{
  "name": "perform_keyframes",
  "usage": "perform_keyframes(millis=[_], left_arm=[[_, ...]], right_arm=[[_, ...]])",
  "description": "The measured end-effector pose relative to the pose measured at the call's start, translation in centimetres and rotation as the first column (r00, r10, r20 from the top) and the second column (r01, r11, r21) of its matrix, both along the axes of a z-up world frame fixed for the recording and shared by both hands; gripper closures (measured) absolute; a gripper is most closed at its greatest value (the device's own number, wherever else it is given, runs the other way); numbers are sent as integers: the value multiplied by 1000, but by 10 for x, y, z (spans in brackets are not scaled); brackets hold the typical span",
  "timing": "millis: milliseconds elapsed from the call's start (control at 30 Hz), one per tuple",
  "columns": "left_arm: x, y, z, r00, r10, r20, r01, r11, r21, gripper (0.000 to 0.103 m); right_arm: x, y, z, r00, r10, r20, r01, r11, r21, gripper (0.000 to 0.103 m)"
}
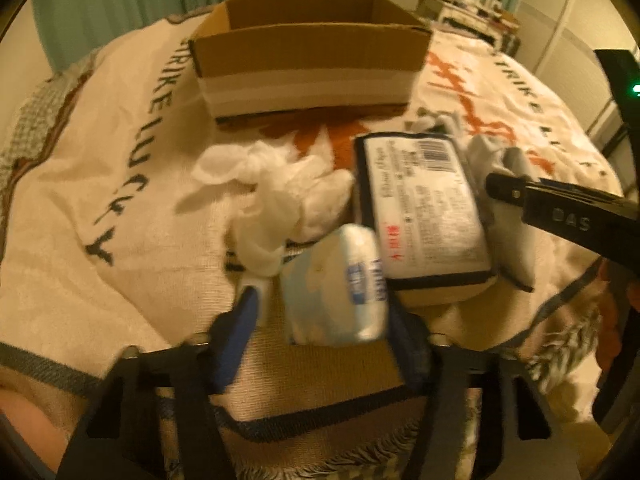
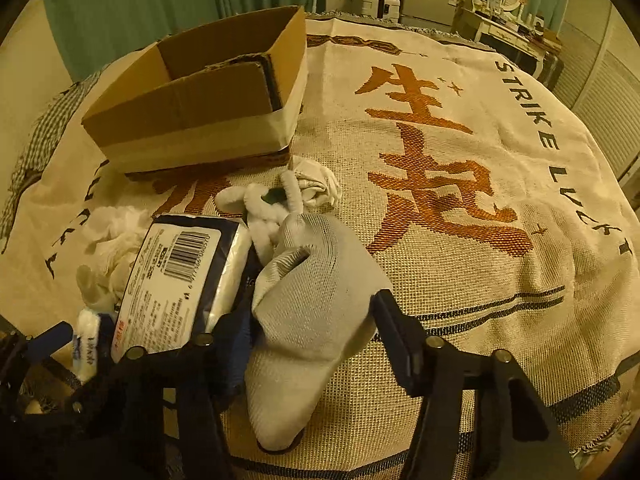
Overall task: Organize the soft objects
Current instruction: 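Grasp the Vinda tissue roll with the left tool while the right tool grasps a white sock, then carry both items over the box and open both tools to drop them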
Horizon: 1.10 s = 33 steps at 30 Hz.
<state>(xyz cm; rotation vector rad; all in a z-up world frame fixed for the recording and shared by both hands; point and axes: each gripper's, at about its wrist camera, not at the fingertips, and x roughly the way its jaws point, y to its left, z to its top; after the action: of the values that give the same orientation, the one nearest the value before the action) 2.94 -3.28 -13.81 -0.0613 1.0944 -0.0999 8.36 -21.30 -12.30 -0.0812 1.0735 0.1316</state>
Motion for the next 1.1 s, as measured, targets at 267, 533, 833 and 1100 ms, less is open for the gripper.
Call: perform_keyframes(millis=[267, 533, 833, 1100], left_arm=[[-8, 6, 19, 999, -22, 41, 24, 998, -57, 87], [-18, 14, 71, 982, -28, 186, 47, 994, -95, 88], [3, 25, 128, 950, -32, 310, 65, 993, -97, 88], [71, 36, 167, 921, -22, 390, 60, 995, -84, 88]], right_arm=[[-13, -2, 15, 999, 6, 38, -7, 1000, 11, 68], [-36, -1, 66, 989, 27, 148, -37, 997, 66, 72], [-51, 12, 129, 957, 91, 277, -128, 985, 116, 72], [7, 33, 179, 926, 118, 359, -198, 961, 195, 72]])
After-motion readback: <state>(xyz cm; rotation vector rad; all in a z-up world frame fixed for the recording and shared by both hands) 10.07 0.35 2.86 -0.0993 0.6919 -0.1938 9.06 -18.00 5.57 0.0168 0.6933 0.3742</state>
